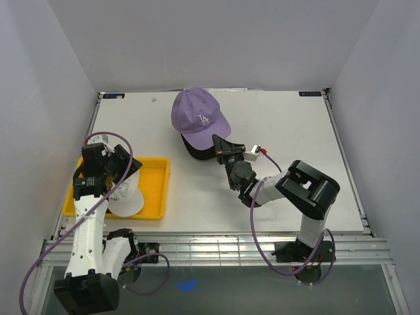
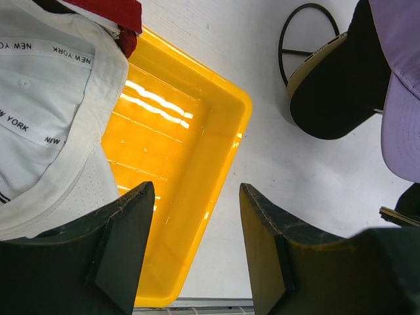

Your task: Stack the hats

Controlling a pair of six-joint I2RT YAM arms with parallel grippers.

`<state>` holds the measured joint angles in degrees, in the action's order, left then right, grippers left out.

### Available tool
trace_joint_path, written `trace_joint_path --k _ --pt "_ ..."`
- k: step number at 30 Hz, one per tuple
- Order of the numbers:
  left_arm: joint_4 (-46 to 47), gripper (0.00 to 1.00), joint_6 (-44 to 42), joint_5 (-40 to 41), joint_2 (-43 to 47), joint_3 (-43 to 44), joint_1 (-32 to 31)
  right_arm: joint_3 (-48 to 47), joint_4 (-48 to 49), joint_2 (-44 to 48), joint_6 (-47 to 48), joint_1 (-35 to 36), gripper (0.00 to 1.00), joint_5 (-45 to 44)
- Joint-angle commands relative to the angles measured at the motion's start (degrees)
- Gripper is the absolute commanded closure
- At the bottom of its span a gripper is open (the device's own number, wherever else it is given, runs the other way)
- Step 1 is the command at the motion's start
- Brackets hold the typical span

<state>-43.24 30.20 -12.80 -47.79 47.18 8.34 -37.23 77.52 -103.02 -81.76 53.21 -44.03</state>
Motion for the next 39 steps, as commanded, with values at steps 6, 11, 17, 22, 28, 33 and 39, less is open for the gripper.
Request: trace_joint_path --k 6,11,17,22,28,33,39 --pt "0.8 0.35 -0.6 0.5 0.2 -0.6 -0.6 1.5 11.3 -6.0 -4.0 1.7 0.92 -2.6" --pt "0.8 0.35 -0.4 0.5 0.1 -0.6 -0.6 1.8 11.7 -8.6 -7.9 2.3 0.92 -3.0" --pt "0.8 0.35 -0.3 0.6 0.0 -0.7 -0.9 3.1 9.9 -10.6 -11.1 3.0 0.92 -3.5" --pt "0.8 0.35 -0.3 0.8 0.0 -0.7 -0.9 3.0 6.7 -11.5 -12.0 3.5 0.92 -2.8" --pt "0.8 0.35 -0.3 0.8 0.1 -0.7 -1.0 3.6 3.6 -12.7 -12.7 3.7 0.92 -1.8" --pt "0.8 0.35 -0.2 0.8 0.0 -0.7 -1.0 4.0 1.9 -14.0 -13.0 3.8 0.92 -0.8" --pt "0.8 0.35 -0.1 0.9 0.2 -0.6 -1.1 4.4 -1.0 -14.7 -13.2 3.9 0.92 0.3"
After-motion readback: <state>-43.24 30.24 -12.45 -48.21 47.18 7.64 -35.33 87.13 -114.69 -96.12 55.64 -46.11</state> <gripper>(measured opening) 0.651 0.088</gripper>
